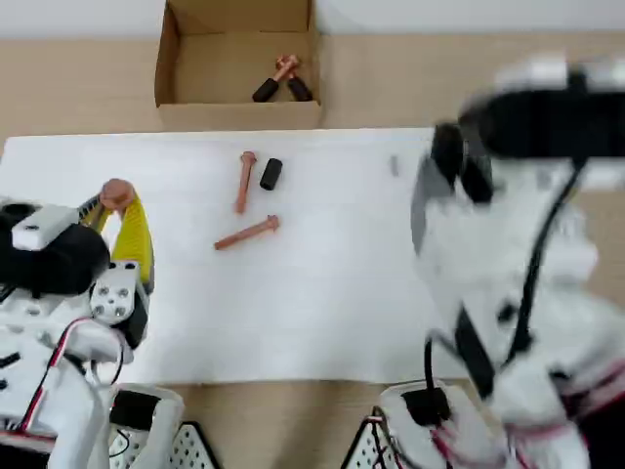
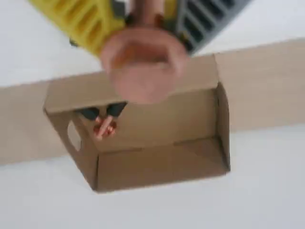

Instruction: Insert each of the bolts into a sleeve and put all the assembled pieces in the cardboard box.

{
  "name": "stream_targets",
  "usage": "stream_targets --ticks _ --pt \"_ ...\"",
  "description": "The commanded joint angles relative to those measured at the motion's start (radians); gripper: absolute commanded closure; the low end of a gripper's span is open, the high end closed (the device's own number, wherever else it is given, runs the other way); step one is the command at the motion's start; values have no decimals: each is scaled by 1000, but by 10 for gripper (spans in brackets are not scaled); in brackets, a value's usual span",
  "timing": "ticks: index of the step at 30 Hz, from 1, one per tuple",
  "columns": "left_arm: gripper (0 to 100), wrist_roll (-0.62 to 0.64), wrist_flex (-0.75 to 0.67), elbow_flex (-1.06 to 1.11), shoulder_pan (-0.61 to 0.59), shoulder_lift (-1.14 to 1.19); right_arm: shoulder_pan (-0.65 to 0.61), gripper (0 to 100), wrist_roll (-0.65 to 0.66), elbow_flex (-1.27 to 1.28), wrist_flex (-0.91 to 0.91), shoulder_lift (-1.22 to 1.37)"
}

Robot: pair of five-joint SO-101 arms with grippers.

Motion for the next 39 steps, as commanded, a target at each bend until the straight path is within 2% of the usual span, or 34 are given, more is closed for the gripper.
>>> stream_targets --ticks 1,5,12,15,17,27,34,39 --pt "996 6 -114 31 -3 7 -15 988 14 263 -74 -208" --pt "996 6 -224 48 43 7 -15 988 14 608 -226 -426" --pt "996 6 -301 43 292 7 -16 988 133 1234 -606 -814" --pt "996 6 -341 46 344 7 -21 988 170 1446 -778 -993" --pt "996 6 -365 48 354 8 -70 988 170 1555 -855 -1107" --pt "996 9 -457 49 359 8 -312 988 133 1682 -990 -1158" --pt "996 25 -477 132 493 7 -484 988 133 1768 -1103 -1168" --pt "996 26 -477 143 499 1 -576 988 133 1791 -1109 -1167"
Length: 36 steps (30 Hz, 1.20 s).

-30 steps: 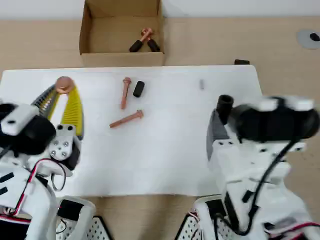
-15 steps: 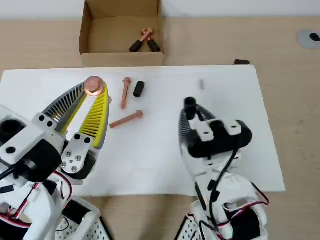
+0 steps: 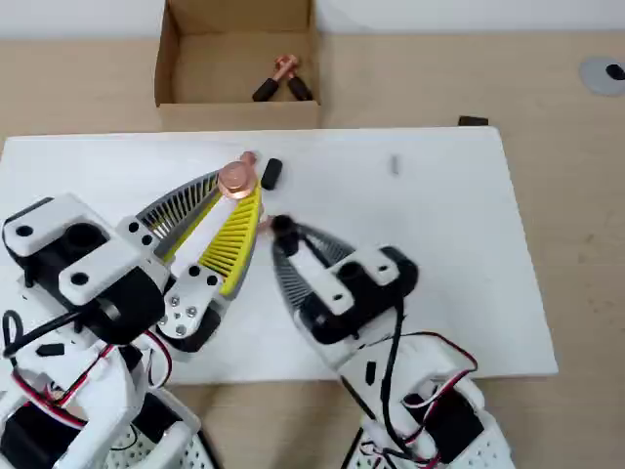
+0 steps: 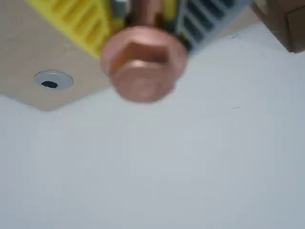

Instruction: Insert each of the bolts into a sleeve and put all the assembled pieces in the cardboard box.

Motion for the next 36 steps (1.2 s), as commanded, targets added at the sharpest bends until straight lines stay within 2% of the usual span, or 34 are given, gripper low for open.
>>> stream_targets --ticks 1,4,12,22,36 --pt "996 6 -28 -9 9 -8 -47 988 -9 15 -31 -125" --pt "996 14 -32 -12 9 -10 -47 988 -12 30 -31 -125" --pt "996 216 -48 -3 8 -10 -42 988 -12 18 -34 -125" --pt "995 226 -48 74 -118 -12 -41 988 -11 -5 -86 -125" --pt "994 273 17 74 -115 -8 -41 988 -11 -1 -86 -125"
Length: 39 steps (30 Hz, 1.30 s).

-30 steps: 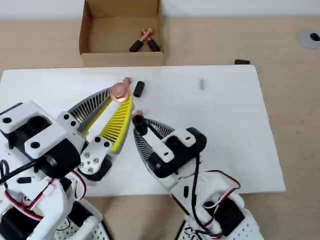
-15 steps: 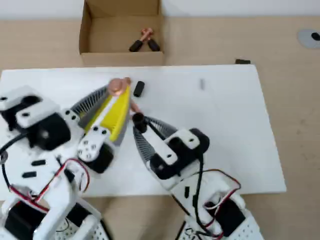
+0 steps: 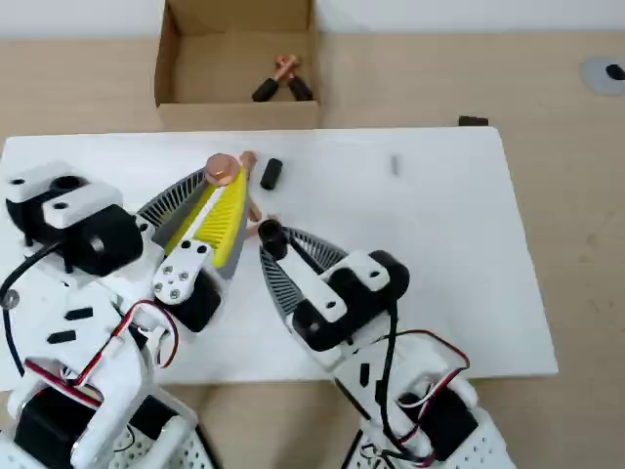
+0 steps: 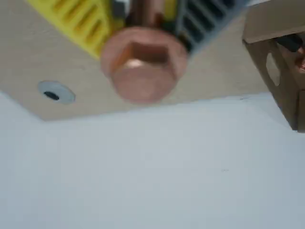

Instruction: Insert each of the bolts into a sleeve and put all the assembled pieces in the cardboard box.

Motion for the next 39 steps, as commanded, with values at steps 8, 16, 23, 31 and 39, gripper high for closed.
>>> stream_targets --ticks 8,16,23,31,39 --pt "994 64 0 -6 -3 -5 -13 988 -9 -33 -28 -125" --pt "994 86 41 28 52 -7 -13 988 -9 -35 -28 -125" --pt "994 87 40 41 54 -7 -13 988 -9 -35 -28 -125" --pt "971 83 80 38 106 -7 -13 988 -9 -36 -28 -125" --pt "871 89 176 32 180 -8 -13 988 -9 -38 -25 -125"
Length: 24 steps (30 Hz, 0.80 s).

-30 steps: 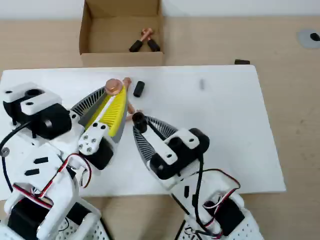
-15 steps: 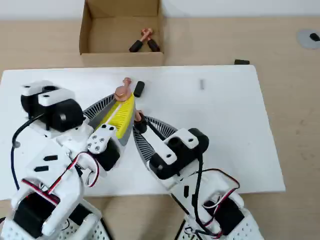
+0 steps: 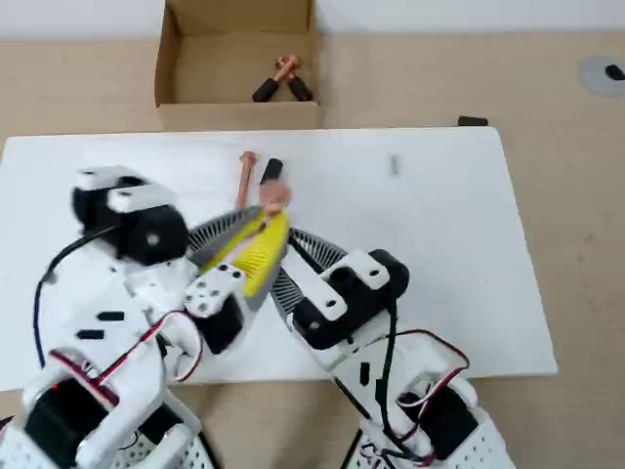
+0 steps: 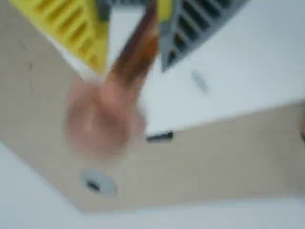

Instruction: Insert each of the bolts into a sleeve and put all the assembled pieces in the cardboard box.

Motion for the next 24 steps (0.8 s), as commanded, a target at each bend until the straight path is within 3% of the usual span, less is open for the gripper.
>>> stream_targets --ticks 1,16,24 --pt "863 9 20 -14 25 -4 -13 988 -8 -39 -23 -125" --pt "832 5 170 -161 25 2 -7 988 -8 -36 -23 -117" --pt "832 -74 402 -388 21 5 151 989 -6 -25 -32 -116"
